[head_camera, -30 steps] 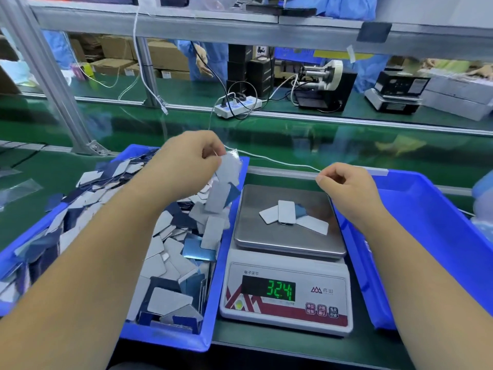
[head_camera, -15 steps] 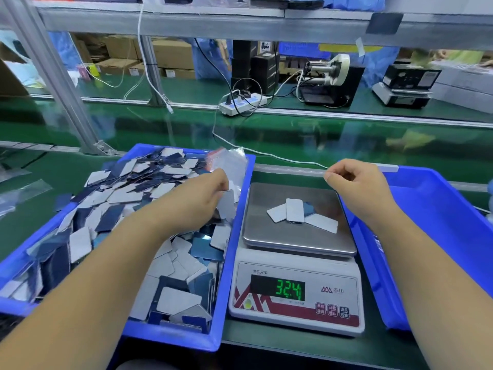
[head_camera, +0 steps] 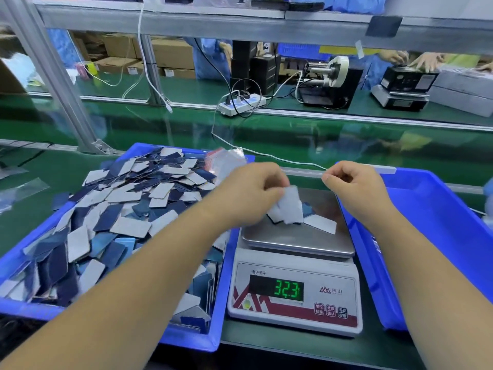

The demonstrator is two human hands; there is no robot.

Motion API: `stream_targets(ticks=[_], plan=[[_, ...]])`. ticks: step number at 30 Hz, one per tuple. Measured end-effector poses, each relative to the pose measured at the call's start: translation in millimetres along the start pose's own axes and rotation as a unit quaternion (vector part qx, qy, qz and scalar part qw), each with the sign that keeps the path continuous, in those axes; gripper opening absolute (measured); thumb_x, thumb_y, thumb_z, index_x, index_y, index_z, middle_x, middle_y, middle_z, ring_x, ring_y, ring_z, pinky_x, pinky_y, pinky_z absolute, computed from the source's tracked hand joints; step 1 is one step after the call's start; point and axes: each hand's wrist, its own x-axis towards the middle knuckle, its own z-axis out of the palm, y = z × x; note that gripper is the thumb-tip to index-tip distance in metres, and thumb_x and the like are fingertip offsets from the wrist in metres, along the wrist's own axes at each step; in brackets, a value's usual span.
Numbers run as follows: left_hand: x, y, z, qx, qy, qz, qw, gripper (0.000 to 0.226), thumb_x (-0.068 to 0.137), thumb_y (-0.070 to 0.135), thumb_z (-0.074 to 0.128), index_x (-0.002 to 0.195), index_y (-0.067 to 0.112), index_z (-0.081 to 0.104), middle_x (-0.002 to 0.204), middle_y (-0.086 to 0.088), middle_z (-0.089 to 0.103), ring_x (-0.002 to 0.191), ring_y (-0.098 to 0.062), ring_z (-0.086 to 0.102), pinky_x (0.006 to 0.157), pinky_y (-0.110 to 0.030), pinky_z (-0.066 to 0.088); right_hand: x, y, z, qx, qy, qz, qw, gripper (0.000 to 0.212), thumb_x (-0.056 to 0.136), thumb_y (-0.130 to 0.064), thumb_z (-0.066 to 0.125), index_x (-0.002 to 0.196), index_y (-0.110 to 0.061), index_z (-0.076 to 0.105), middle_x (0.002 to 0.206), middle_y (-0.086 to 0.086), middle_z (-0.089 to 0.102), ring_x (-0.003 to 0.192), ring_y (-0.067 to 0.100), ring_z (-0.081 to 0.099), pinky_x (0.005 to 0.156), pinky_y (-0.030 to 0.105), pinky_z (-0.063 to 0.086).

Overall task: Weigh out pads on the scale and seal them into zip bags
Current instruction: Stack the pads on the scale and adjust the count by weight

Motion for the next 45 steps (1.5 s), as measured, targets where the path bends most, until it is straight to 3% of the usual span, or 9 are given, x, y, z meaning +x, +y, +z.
stream_targets(ticks=[8,12,16,23,28,34,41,43,45], plan=[[16,5,36,0.144,0.0,-0.011,0.99,0.025,0.099,0.028,0.056,0.119,0.024,0.071,0.121,-0.007,0.054,0.12,-0.026,0.045,0.102,-0.035,0.04,-1,2,0,-0.001,0.002,0.002,1.0,0.018,0.091,-0.02,0.065,0.073,-0.024,0.067,0.058,-0.025,0.058,0.059,-0.005,0.051,0.052,0.006,0.037],[14,2,9,0.086,0.061,-0.032,0.994,0.016,0.096,0.026,0.06,0.104,0.027,0.073,0.104,0.003,0.059,0.097,-0.015,0.057,0.085,-0.023,0.044,-1,0,0,-0.006,-0.005,0.002,1.0,0.017,0.091,-0.021,0.064,0.074,-0.023,0.067,0.058,-0.022,0.059,0.057,-0.005,0.05,0.051,0.006,0.038],[5,-13,-27,0.156,-0.023,-0.087,0.984,0.012,0.09,0.024,0.063,0.083,0.033,0.066,0.081,0.014,0.058,0.072,-0.005,0.054,0.056,-0.017,0.037,-1,0,0,-0.013,-0.01,0.001,1.0,0.016,0.091,-0.022,0.065,0.075,-0.022,0.068,0.064,-0.012,0.061,0.057,-0.003,0.05,0.051,0.007,0.039],[-4,-38,-40,0.352,-0.166,-0.172,0.905,0.048,0.077,0.041,0.08,0.117,0.025,0.06,0.115,0.004,0.062,0.098,-0.02,0.058,0.087,-0.034,0.051,0,0,1,-0.026,-0.016,0.007,1.0,0.016,0.091,-0.023,0.065,0.075,-0.024,0.068,0.059,-0.017,0.059,0.057,-0.003,0.05,0.052,0.011,0.04],[-5,-53,-33,0.31,-0.171,-0.187,0.916,0.029,0.078,0.038,0.081,0.094,0.015,0.071,0.089,-0.001,0.071,0.083,-0.019,0.065,0.068,-0.03,0.047,-1,-1,1,-0.03,-0.016,0.007,0.999,0.015,0.091,-0.023,0.065,0.076,-0.023,0.068,0.065,-0.01,0.062,0.058,-0.004,0.05,0.05,0.007,0.039],[-2,-52,-36,0.282,-0.104,-0.162,0.94,0.014,0.083,0.026,0.074,0.071,0.027,0.067,0.077,0.012,0.066,0.072,-0.005,0.057,0.058,-0.025,0.04,-2,-2,0,-0.022,-0.02,0.005,1.0,0.017,0.09,-0.02,0.064,0.073,-0.023,0.068,0.058,-0.016,0.059,0.056,-0.004,0.049,0.05,0.007,0.038],[1,-23,-37,0.12,0.152,-0.042,0.98,0.015,0.086,0.019,0.065,0.076,0.023,0.076,0.067,0.016,0.067,0.064,0.0,0.058,0.057,-0.01,0.043,-1,0,1,-0.021,-0.023,0.002,1.0,0.017,0.09,-0.022,0.064,0.073,-0.024,0.067,0.059,-0.019,0.059,0.056,-0.002,0.049,0.048,0.007,0.038],[1,-6,-18,0.075,0.129,0.047,0.988,0.01,0.088,0.021,0.071,0.083,0.024,0.079,0.072,0.02,0.065,0.071,0.01,0.056,0.068,0.001,0.035,-1,-1,0,-0.019,-0.022,0.0,1.0,0.018,0.09,-0.022,0.065,0.073,-0.025,0.067,0.059,-0.02,0.059,0.056,-0.003,0.05,0.049,0.007,0.038],[2,1,6,0.09,0.064,0.12,0.987,0.01,0.09,0.021,0.072,0.092,0.022,0.081,0.087,0.01,0.066,0.084,0.002,0.057,0.087,-0.013,0.042,-1,0,0,-0.014,-0.021,-0.002,1.0,0.019,0.09,-0.021,0.065,0.072,-0.025,0.067,0.058,-0.02,0.059,0.055,-0.003,0.05,0.049,0.007,0.038]])
